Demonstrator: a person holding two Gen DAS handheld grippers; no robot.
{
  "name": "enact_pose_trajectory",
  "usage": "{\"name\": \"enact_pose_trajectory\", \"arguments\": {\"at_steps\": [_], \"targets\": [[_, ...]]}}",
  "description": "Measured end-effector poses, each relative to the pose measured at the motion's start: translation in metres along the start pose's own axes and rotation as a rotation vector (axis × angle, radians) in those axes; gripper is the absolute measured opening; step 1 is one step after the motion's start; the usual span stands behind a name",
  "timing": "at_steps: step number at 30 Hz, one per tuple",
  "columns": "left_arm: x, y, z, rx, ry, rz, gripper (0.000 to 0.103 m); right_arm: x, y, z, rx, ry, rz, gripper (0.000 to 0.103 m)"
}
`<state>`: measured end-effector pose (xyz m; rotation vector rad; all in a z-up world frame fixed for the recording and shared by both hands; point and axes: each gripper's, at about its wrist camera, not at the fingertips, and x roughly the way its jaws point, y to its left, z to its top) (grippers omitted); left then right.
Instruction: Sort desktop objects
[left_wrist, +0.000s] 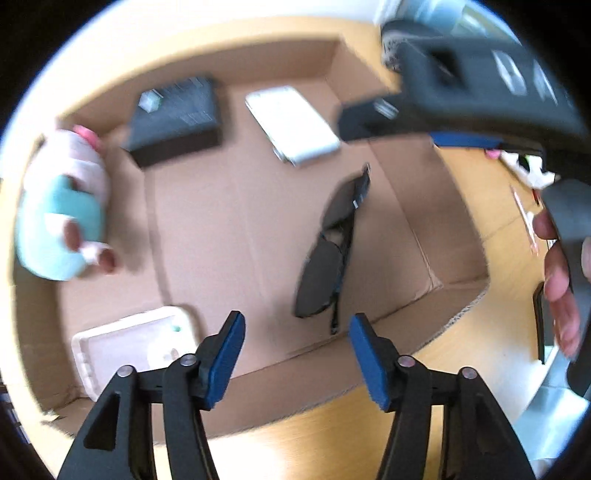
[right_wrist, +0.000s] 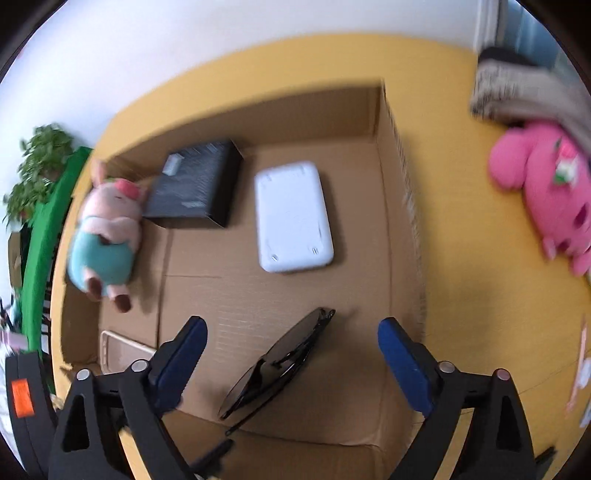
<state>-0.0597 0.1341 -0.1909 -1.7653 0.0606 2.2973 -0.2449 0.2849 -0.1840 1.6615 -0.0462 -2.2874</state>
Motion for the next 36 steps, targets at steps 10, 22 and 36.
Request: {"name": "enact_pose_trajectory", "arguments": {"at_steps": [10, 22, 36], "targets": [[-0.127, 0.039, -0.014, -0.142, -0.348, 0.218, 0.077, -0.085, 0.029, -0.031, -0.088, -0.117, 0.057, 0.103], [-0.212, 0.059, -0.028, -0.359, -0.464, 0.299, 0.079, -0.134, 0.072, -0.076, -0.176, -0.134, 0.073, 0.103], [-0.229, 0.041, -0.034, -0.318, -0.465, 0.312, 0.079, -0.165, 0.083, -0.092, -0.207, -0.17, 0.032, 0.103]]}}
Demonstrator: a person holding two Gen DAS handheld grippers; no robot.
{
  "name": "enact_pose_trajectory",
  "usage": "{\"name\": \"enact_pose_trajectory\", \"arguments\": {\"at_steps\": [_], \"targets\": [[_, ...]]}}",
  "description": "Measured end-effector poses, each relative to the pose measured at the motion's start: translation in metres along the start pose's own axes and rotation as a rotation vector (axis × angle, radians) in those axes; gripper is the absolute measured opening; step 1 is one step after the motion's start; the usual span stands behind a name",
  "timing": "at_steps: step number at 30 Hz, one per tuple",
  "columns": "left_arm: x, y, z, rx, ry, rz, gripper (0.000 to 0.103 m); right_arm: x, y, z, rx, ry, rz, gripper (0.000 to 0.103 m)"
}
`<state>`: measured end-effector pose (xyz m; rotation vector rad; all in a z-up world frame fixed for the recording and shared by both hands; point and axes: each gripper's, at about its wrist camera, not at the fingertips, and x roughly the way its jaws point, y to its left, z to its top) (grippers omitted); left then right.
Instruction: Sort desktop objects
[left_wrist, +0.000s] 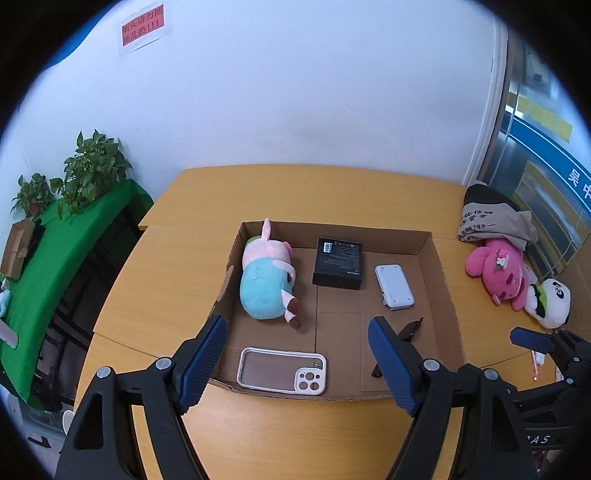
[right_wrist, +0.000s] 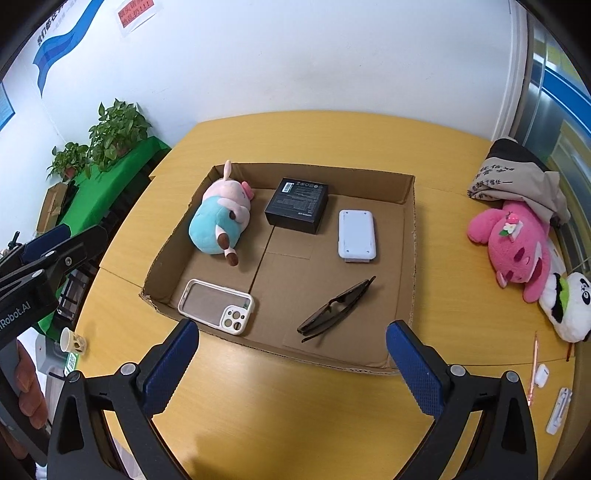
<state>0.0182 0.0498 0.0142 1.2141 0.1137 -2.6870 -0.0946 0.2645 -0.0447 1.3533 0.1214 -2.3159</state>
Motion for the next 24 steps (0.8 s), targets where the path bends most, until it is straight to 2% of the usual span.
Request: {"name": "enact_pose_trajectory", "arguments": {"at_steps": [10, 17, 22, 24], "targets": [[-0.002, -0.006, -0.003, 0.017, 0.0, 0.008, 0.082, -0.002, 0.005, -0.003, -0.013, 0.003, -0.007, 0.103], [-0.01, -0.011, -0.009, 0.007, -0.035, 0.067, 0.086, -0.001, 0.006, -0.006, -0.015, 0.008, -0.012, 0.103], [-0.007, -0.008, -0.014, -0.027, 0.003, 0.078, 0.088, 0.0, 0.005, -0.007, -0.016, 0.017, -0.012, 0.103], [-0.005, -0.008, -0.015, -0.022, 0.013, 0.06, 0.088, 0.0, 0.005, -0.008, -0.016, 0.019, -0.012, 0.103]]}}
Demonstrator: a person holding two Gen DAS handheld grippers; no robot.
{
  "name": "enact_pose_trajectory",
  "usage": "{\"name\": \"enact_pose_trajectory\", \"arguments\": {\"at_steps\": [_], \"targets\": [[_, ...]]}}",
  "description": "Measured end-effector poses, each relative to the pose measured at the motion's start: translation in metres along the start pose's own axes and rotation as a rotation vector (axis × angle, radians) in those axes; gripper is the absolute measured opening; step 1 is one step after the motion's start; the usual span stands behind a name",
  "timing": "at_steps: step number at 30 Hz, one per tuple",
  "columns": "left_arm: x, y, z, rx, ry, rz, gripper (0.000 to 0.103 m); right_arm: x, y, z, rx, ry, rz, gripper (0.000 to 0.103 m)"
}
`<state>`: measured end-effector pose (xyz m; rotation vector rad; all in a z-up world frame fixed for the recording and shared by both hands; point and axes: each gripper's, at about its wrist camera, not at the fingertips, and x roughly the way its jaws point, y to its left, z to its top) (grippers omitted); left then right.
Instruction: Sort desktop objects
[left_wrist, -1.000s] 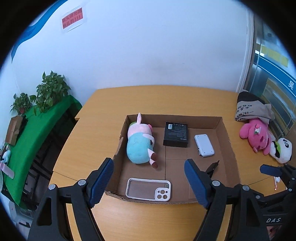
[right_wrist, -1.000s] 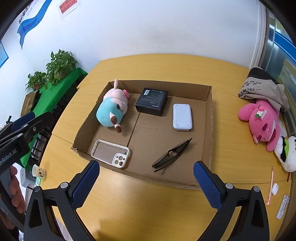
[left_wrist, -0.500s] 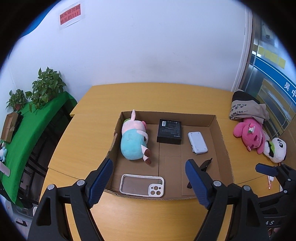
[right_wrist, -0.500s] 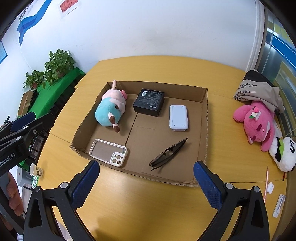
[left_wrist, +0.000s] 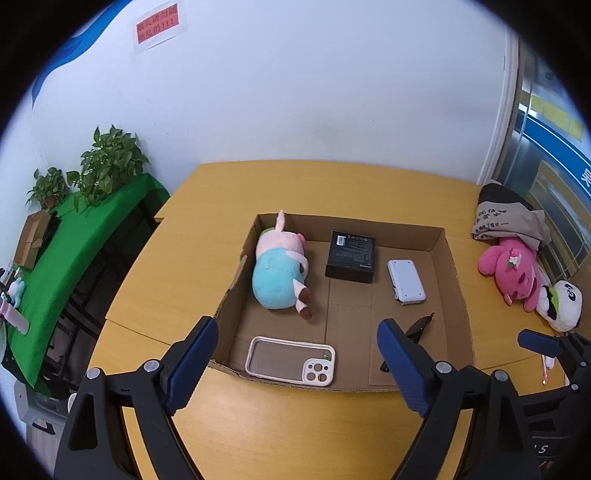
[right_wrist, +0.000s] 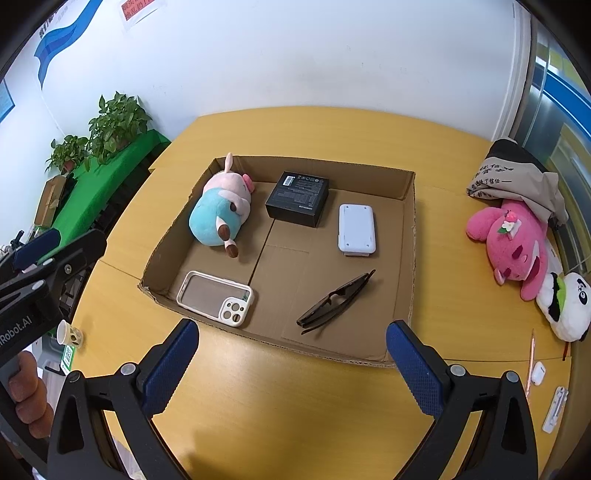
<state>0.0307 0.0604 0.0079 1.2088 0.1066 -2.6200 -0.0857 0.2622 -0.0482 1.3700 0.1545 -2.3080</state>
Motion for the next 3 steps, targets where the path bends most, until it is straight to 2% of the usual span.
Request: {"name": "enact_pose_trajectory", "arguments": {"at_steps": [3], "targets": [[0.0096, -0.0038, -0.0015, 0.033, 0.048, -0.063, 0.088, 0.0001, -0.0005, -0.0009, 0.001, 0.001, -0.004, 0.103]]}}
